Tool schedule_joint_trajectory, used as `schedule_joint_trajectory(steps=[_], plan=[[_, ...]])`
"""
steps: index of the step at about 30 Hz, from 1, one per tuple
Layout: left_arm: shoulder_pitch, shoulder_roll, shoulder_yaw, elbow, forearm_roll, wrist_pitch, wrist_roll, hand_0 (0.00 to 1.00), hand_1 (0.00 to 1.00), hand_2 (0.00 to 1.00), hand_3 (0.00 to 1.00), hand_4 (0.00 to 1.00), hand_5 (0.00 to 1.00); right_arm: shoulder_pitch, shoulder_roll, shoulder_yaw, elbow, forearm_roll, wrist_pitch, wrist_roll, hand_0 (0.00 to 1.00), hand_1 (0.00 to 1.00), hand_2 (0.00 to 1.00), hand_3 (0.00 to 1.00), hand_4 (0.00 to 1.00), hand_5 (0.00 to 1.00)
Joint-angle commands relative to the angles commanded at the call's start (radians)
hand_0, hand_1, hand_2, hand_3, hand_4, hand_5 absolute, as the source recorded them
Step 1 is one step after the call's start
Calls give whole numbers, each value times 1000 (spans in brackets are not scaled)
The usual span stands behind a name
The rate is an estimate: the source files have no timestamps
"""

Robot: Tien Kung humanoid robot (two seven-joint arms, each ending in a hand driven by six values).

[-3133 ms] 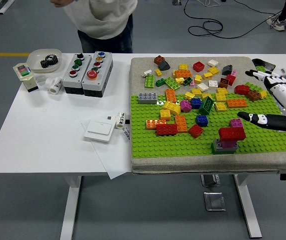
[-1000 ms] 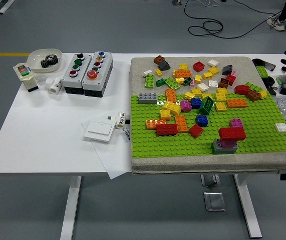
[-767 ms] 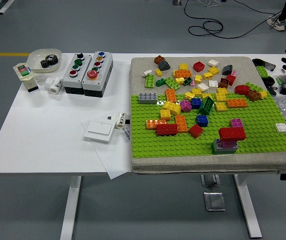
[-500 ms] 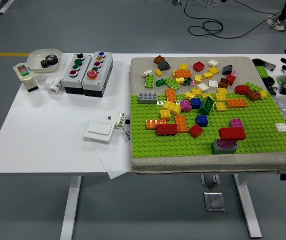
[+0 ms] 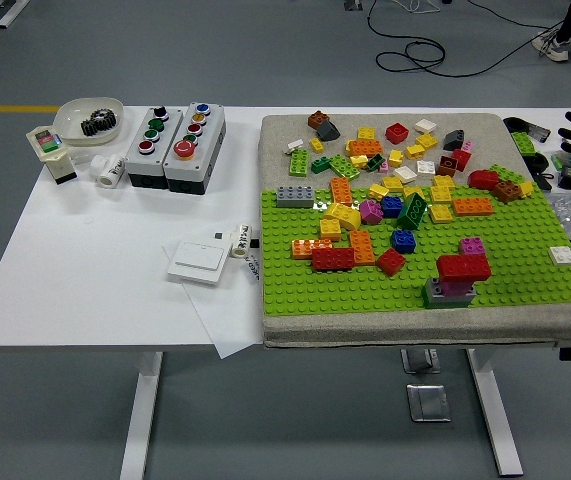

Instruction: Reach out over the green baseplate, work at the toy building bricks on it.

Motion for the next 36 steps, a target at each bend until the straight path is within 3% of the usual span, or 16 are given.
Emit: schedule_joint_trajectory(steps=[14, 36], plan=[[2, 6, -17, -3, 41, -6, 12, 601, 681, 647, 548, 560, 607, -7, 2, 4, -10, -1, 5, -4, 916, 851, 875, 846, 998, 881], [-7, 0, 21, -3, -32, -4, -13, 601, 680, 646, 549, 563, 605, 6, 1, 0, -16, -2, 7, -7, 921, 855, 874, 836, 998, 873]])
